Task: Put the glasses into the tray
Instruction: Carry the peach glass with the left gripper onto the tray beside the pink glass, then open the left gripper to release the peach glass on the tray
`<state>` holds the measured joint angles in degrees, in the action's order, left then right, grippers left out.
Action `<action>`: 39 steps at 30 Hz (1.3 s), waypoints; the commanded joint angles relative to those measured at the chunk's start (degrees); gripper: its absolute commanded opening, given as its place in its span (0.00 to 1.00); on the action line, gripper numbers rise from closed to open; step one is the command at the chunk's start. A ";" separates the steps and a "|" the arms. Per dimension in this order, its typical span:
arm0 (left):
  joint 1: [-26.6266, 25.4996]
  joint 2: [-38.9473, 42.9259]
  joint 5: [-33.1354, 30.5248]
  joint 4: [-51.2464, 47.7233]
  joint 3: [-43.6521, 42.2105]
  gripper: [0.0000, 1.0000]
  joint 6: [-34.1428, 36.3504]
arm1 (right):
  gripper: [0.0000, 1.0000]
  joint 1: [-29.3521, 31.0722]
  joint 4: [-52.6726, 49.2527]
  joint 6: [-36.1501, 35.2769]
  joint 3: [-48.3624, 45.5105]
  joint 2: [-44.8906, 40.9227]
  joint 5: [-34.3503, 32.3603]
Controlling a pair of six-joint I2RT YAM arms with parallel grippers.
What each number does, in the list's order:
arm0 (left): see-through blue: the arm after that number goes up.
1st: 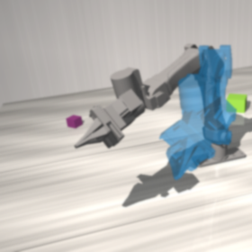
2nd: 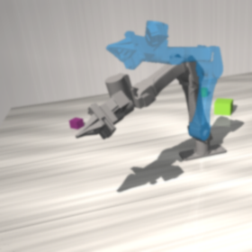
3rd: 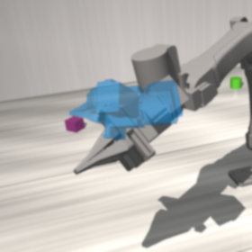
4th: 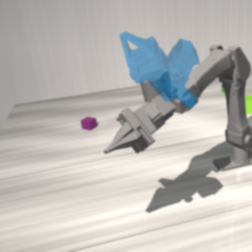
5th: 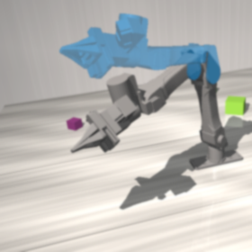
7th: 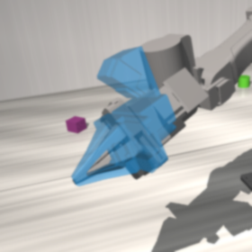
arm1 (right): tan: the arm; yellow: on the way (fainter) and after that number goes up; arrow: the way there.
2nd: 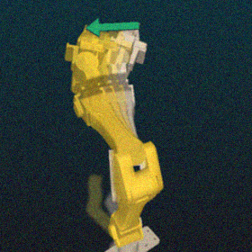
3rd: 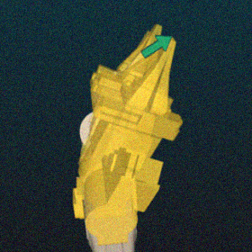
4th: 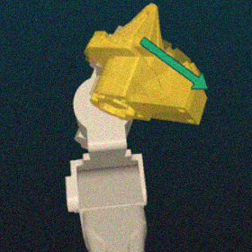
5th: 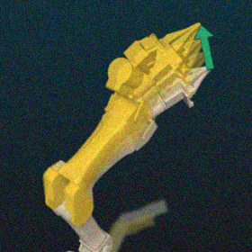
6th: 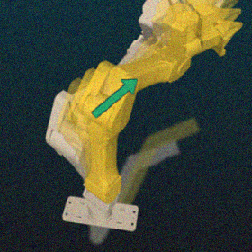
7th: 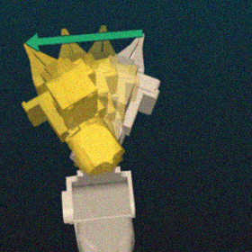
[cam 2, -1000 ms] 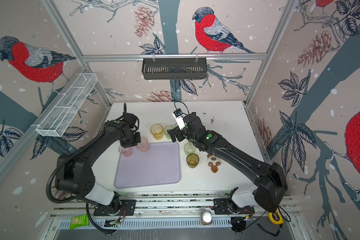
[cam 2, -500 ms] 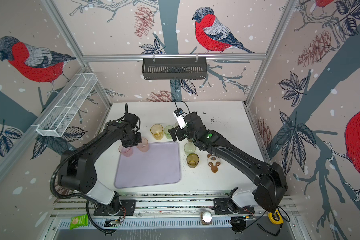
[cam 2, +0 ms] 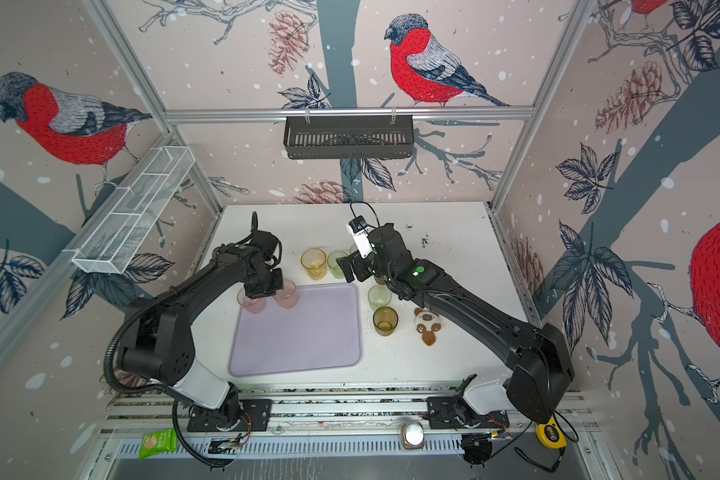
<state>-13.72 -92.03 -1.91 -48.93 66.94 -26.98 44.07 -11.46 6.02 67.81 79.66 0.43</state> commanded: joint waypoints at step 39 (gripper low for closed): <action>0.54 -0.30 -2.90 -0.18 -0.70 0.16 -0.81 | 1.00 -0.81 1.53 -0.59 1.01 0.48 0.74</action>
<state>-13.28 -92.47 -4.05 -48.53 66.24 -27.07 43.44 -11.44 5.82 68.60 80.38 1.06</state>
